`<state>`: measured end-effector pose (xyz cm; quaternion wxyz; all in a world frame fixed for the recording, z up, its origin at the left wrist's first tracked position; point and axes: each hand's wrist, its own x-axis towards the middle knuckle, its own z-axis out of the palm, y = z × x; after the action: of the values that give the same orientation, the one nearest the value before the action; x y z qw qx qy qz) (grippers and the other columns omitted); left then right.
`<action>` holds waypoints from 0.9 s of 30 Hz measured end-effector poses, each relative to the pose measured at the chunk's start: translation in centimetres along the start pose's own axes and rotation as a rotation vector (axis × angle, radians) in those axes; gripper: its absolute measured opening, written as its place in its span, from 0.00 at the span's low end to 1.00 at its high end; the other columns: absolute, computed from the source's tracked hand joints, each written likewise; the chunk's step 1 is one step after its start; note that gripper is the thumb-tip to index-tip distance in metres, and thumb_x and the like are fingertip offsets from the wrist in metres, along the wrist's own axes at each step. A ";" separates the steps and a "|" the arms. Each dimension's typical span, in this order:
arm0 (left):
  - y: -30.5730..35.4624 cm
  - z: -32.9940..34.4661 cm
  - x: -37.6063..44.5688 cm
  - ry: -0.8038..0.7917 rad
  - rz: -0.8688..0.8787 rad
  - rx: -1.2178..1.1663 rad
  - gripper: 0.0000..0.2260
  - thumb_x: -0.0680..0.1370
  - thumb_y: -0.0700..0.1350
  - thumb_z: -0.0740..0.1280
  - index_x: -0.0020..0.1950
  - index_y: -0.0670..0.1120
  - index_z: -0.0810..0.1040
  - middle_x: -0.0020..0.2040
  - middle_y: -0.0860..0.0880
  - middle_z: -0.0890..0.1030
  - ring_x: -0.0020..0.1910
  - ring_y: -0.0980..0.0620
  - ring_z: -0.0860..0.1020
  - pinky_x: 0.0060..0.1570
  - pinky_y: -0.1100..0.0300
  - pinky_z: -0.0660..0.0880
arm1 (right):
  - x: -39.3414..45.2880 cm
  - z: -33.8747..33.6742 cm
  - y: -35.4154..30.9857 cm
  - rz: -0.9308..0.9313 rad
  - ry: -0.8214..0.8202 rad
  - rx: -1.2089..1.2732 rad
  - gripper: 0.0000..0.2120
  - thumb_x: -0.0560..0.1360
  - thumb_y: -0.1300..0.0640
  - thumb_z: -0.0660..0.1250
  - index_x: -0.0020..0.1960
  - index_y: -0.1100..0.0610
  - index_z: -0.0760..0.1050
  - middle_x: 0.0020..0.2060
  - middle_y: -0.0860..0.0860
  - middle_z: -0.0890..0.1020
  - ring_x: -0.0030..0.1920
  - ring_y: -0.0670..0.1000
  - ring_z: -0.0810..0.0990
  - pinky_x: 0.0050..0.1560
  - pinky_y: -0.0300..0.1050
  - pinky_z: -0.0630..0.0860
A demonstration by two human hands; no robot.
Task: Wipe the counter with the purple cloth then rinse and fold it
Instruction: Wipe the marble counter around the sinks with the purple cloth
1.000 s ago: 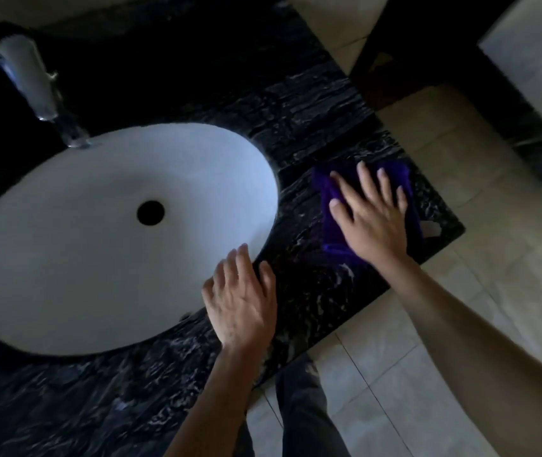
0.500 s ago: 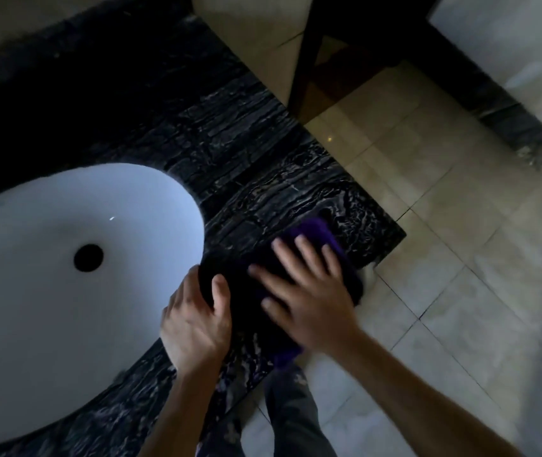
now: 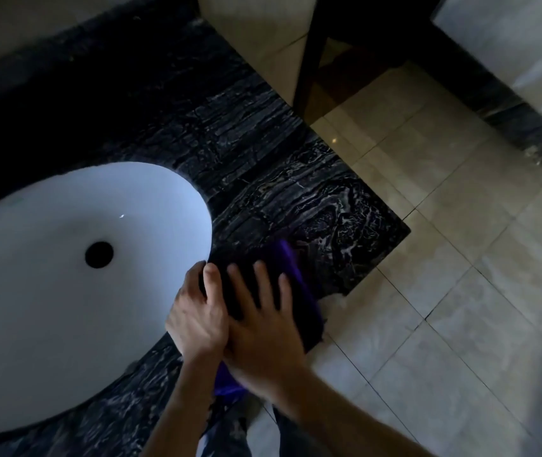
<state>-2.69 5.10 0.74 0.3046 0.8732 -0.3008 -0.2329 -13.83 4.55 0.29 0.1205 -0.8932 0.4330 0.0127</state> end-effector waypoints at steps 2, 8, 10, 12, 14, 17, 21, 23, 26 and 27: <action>-0.4 -0.8 0.2 -0.013 -0.038 -0.082 0.34 0.76 0.69 0.42 0.67 0.54 0.76 0.61 0.46 0.83 0.60 0.40 0.79 0.56 0.47 0.71 | -0.4 0.6 -1.4 -0.059 -0.036 0.030 0.38 0.78 0.32 0.57 0.82 0.41 0.47 0.82 0.53 0.58 0.81 0.65 0.52 0.74 0.73 0.58; 0.1 -0.8 -0.5 -0.093 0.043 0.112 0.31 0.78 0.67 0.44 0.74 0.55 0.67 0.64 0.46 0.82 0.58 0.38 0.81 0.53 0.46 0.75 | 9.3 -1.7 8.8 -0.011 0.146 -0.053 0.25 0.80 0.33 0.53 0.76 0.33 0.62 0.81 0.49 0.61 0.80 0.61 0.59 0.76 0.67 0.56; 0.1 -0.5 -0.5 -0.157 0.054 0.205 0.29 0.81 0.66 0.45 0.74 0.53 0.67 0.67 0.47 0.80 0.61 0.40 0.80 0.54 0.46 0.76 | 12.5 -3.1 13.4 0.181 0.150 -0.079 0.25 0.80 0.33 0.51 0.77 0.33 0.61 0.81 0.49 0.61 0.80 0.61 0.60 0.76 0.68 0.57; 0.1 -0.4 -0.2 -0.178 0.068 0.251 0.29 0.81 0.64 0.43 0.73 0.51 0.69 0.66 0.47 0.80 0.61 0.42 0.79 0.55 0.46 0.76 | 13.3 -4.1 16.7 0.303 0.121 -0.077 0.26 0.81 0.34 0.48 0.78 0.34 0.58 0.82 0.50 0.59 0.80 0.62 0.58 0.76 0.69 0.57; 0.2 -0.3 -0.2 -0.170 0.093 0.274 0.29 0.82 0.63 0.43 0.71 0.49 0.71 0.63 0.46 0.81 0.59 0.43 0.79 0.57 0.46 0.75 | 11.4 -4.1 17.2 0.388 0.139 -0.103 0.26 0.81 0.35 0.47 0.78 0.36 0.60 0.82 0.53 0.59 0.80 0.64 0.58 0.75 0.70 0.56; -0.3 -0.1 -0.1 -0.120 0.147 0.348 0.32 0.82 0.63 0.40 0.68 0.47 0.74 0.60 0.47 0.83 0.64 0.45 0.77 0.71 0.43 0.63 | 5.0 -2.5 13.0 0.429 0.141 -0.134 0.26 0.82 0.37 0.47 0.78 0.40 0.63 0.82 0.56 0.58 0.80 0.66 0.57 0.75 0.71 0.55; -0.3 -0.2 -0.3 -0.108 0.145 0.311 0.35 0.82 0.64 0.38 0.67 0.47 0.76 0.61 0.47 0.83 0.64 0.45 0.78 0.73 0.42 0.62 | -3.9 0.9 2.3 0.255 0.060 -0.039 0.28 0.79 0.35 0.55 0.79 0.36 0.59 0.81 0.56 0.58 0.80 0.68 0.56 0.74 0.75 0.55; -0.3 -0.4 -0.3 -0.101 0.130 0.199 0.30 0.82 0.62 0.43 0.67 0.46 0.76 0.62 0.47 0.83 0.61 0.44 0.79 0.66 0.44 0.71 | -3.3 1.3 0.0 0.149 0.030 -0.031 0.33 0.77 0.33 0.59 0.79 0.34 0.54 0.81 0.56 0.61 0.79 0.68 0.58 0.72 0.75 0.58; -0.1 -0.6 -0.2 -0.093 0.117 0.130 0.30 0.82 0.64 0.45 0.68 0.48 0.75 0.63 0.48 0.82 0.60 0.44 0.80 0.59 0.47 0.76 | 1.6 -0.3 2.4 -0.016 0.059 -0.017 0.28 0.80 0.32 0.53 0.78 0.33 0.56 0.81 0.53 0.60 0.80 0.64 0.58 0.73 0.71 0.58; -0.1 -0.6 -0.2 -0.097 0.127 0.132 0.31 0.82 0.65 0.44 0.70 0.48 0.74 0.64 0.48 0.82 0.61 0.44 0.79 0.59 0.47 0.76 | 3.5 -0.8 3.9 -0.043 0.073 -0.037 0.26 0.80 0.32 0.52 0.78 0.32 0.57 0.82 0.52 0.59 0.81 0.63 0.57 0.74 0.70 0.57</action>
<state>-2.45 5.48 1.12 0.2454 0.8583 -0.3847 -0.2349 -14.70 -0.62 -0.21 0.0882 -0.9042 0.4176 -0.0145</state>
